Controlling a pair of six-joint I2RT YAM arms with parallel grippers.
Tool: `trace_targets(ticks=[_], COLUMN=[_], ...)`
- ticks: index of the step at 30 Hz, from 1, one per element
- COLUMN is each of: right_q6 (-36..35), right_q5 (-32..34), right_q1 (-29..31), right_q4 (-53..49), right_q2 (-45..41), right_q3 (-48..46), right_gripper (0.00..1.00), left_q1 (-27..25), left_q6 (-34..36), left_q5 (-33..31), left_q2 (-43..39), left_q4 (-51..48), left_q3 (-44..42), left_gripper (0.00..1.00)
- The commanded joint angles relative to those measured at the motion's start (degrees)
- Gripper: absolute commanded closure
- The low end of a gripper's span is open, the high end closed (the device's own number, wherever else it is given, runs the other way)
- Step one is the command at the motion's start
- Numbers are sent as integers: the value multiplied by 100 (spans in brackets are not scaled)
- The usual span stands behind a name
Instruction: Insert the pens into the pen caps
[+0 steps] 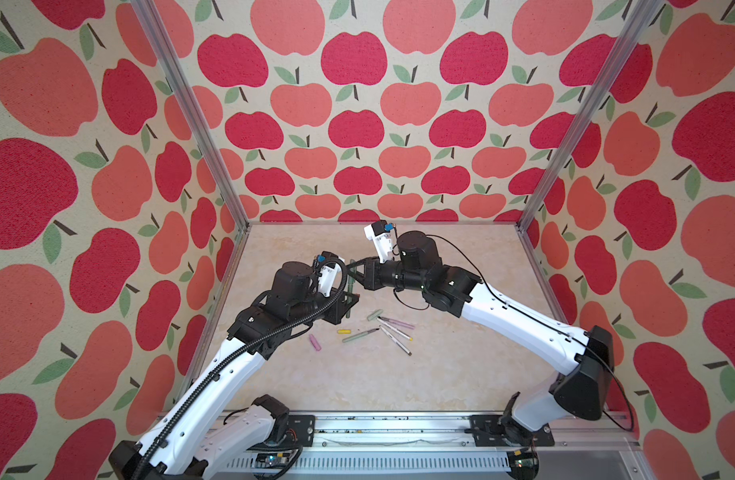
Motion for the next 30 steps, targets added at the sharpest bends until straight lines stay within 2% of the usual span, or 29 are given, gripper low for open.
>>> trace_targets(ticks=[1, 11, 30], right_q6=[-87, -103, 181], right_q5=[-256, -397, -497], right_q1=[77, 103, 316], right_q4=[-1228, -1359, -1203], right_q2=[163, 220, 294], right_q3=[-265, -344, -819], right_gripper=[88, 91, 91], left_q1=[193, 575, 1301], left_q6=[247, 594, 461], left_q5=[88, 551, 1016], left_q2=[-32, 323, 669], left_q4=[1207, 1232, 1926], left_q3=[816, 1468, 1885], left_gripper=[100, 100, 100])
